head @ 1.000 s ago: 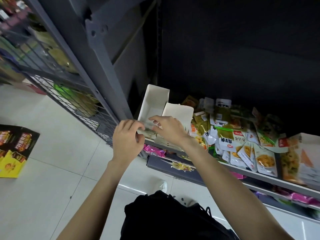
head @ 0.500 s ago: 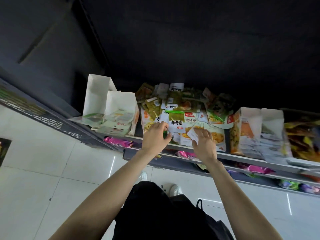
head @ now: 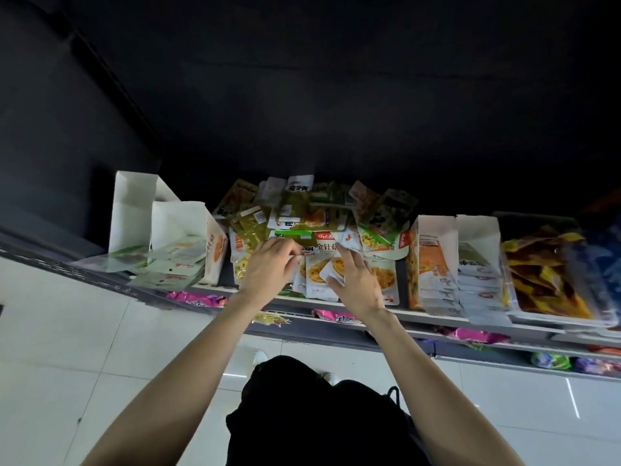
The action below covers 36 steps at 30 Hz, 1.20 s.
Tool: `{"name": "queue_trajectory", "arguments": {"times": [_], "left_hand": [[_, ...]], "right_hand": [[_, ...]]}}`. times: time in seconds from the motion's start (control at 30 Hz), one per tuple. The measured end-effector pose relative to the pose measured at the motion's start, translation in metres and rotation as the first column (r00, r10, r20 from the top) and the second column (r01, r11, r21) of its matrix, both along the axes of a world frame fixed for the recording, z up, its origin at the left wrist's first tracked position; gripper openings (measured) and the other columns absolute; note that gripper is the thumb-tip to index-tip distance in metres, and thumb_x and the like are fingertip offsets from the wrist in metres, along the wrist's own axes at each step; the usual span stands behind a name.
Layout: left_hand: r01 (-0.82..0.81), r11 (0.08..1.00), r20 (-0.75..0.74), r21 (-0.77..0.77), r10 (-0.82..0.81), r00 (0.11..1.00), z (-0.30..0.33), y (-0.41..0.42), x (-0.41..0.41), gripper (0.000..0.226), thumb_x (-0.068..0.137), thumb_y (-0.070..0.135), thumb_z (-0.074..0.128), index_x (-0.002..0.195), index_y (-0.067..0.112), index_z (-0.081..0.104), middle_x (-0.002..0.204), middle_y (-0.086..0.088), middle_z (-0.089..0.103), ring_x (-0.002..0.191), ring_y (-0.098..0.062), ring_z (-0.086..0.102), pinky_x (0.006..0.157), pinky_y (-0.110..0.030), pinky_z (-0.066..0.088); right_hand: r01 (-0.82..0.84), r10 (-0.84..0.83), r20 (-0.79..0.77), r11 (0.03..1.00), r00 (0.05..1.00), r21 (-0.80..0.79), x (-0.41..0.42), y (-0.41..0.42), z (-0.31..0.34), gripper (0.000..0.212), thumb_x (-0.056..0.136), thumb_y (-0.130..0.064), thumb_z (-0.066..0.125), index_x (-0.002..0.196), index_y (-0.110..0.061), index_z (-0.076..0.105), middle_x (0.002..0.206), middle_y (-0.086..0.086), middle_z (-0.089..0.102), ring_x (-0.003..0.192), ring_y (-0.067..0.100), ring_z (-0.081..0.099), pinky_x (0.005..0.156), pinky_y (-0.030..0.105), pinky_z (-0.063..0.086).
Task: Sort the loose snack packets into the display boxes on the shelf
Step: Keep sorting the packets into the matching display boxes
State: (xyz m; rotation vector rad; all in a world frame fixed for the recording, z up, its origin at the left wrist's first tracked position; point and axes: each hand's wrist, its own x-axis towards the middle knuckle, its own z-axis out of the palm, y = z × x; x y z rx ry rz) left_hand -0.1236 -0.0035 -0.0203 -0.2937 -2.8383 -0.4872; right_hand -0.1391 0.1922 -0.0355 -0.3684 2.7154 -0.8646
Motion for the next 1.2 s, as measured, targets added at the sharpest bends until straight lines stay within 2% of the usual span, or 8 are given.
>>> {"name": "queue_trajectory", "arguments": {"times": [0.13, 0.2, 0.3, 0.37, 0.5, 0.73, 0.97, 1.2], "left_hand": [[-0.019, 0.977, 0.04, 0.212, 0.01, 0.999, 0.044, 0.003, 0.002, 0.019, 0.091, 0.042, 0.053, 0.096, 0.025, 0.058, 0.077, 0.004, 0.068, 0.051, -0.005, 0.052, 0.046, -0.023, 0.041], [-0.099, 0.911, 0.12, 0.401, 0.055, 0.991, 0.062, 0.011, 0.004, 0.019, 0.09, 0.039, 0.059, 0.103, 0.025, 0.06, 0.084, 0.005, 0.069, 0.062, -0.006, 0.06, 0.054, -0.027, 0.051], [-0.333, 0.576, 0.353, 0.746, 0.081, 0.932, 0.084, 0.022, 0.006, 0.029, 0.086, 0.025, 0.067, 0.112, 0.024, 0.055, 0.09, 0.001, 0.071, 0.084, -0.003, 0.066, 0.073, -0.012, 0.048], [-0.494, 0.453, 0.571, 0.742, -0.04, 0.82, 0.084, 0.02, 0.005, 0.041, 0.078, 0.035, 0.07, 0.115, 0.029, 0.054, 0.097, 0.0, 0.071, 0.09, -0.01, 0.067, 0.082, -0.02, 0.05], [-0.276, 0.807, 0.624, 0.523, -0.141, 0.768, 0.069, 0.018, 0.003, 0.034, 0.075, 0.042, 0.071, 0.104, 0.026, 0.062, 0.104, 0.007, 0.069, 0.098, -0.01, 0.064, 0.091, -0.039, 0.05], [0.204, 0.906, 0.391, 0.372, -0.352, 0.851, 0.076, 0.083, -0.029, 0.03, 0.081, 0.044, 0.068, 0.107, 0.029, 0.067, 0.092, 0.008, 0.072, 0.078, -0.016, 0.065, 0.067, -0.036, 0.052], [0.005, 0.891, 0.462, 0.453, -0.24, 0.854, 0.035, 0.163, -0.044, 0.03, 0.088, 0.034, 0.064, 0.116, 0.025, 0.058, 0.099, 0.012, 0.066, 0.084, -0.003, 0.062, 0.071, -0.023, 0.049], [-0.166, 0.912, 0.576, 0.376, -0.089, 0.813, -0.011, 0.217, -0.035, 0.061, 0.087, 0.033, 0.066, 0.139, 0.014, 0.041, 0.117, -0.002, 0.063, 0.097, -0.02, 0.063, 0.079, -0.033, 0.052]], "right_hand": [[-0.074, 0.007, -0.252, 0.963, 0.968, -0.26, -0.01, -0.005, 0.046, 0.059, 0.085, -0.027, 0.069, 0.138, -0.017, 0.043, 0.118, 0.007, 0.062, 0.107, 0.023, 0.058, 0.088, 0.037, 0.05], [-0.092, 0.019, -0.238, 0.949, 0.971, -0.302, -0.016, -0.008, 0.067, 0.047, 0.085, -0.027, 0.07, 0.127, -0.018, 0.053, 0.097, 0.003, 0.068, 0.082, 0.019, 0.065, 0.071, 0.032, 0.055], [-0.011, -0.016, -0.064, 0.912, 0.998, -0.41, -0.021, -0.004, 0.081, 0.025, 0.083, -0.026, 0.071, 0.104, -0.017, 0.06, 0.083, 0.001, 0.071, 0.072, 0.018, 0.067, 0.064, 0.037, 0.055], [0.161, -0.105, 0.132, 0.818, 0.986, -0.551, -0.02, 0.004, 0.084, 0.016, 0.084, -0.022, 0.071, 0.093, -0.019, 0.057, 0.087, 0.002, 0.071, 0.074, 0.018, 0.068, 0.066, 0.043, 0.057], [0.263, -0.251, 0.083, 0.886, 0.964, -0.382, -0.006, 0.038, 0.093, 0.023, 0.083, -0.026, 0.071, 0.083, -0.011, 0.054, 0.079, 0.003, 0.068, 0.069, 0.017, 0.065, 0.052, 0.026, 0.05], [0.333, -0.385, -0.234, 0.914, 0.893, -0.232, 0.047, 0.11, 0.113, 0.02, 0.091, -0.034, 0.059, 0.079, -0.028, 0.044, 0.058, -0.004, 0.054, 0.052, 0.01, 0.051, 0.048, 0.023, 0.042], [0.733, -0.831, -0.35, 0.551, 0.433, -0.4, 0.074, 0.182, 0.113, 0.015, 0.095, -0.026, 0.057, 0.096, -0.014, 0.065, 0.051, -0.009, 0.046, 0.041, 0.004, 0.041, 0.043, 0.018, 0.027], [0.57, -0.49, -0.64, 0.816, 0.592, -0.097, 0.011, 0.213, 0.088, 0.013, 0.083, 0.001, 0.065, 0.088, -0.009, 0.072, 0.076, 0.006, 0.071, 0.056, 0.021, 0.064, 0.046, 0.017, 0.038]]}}
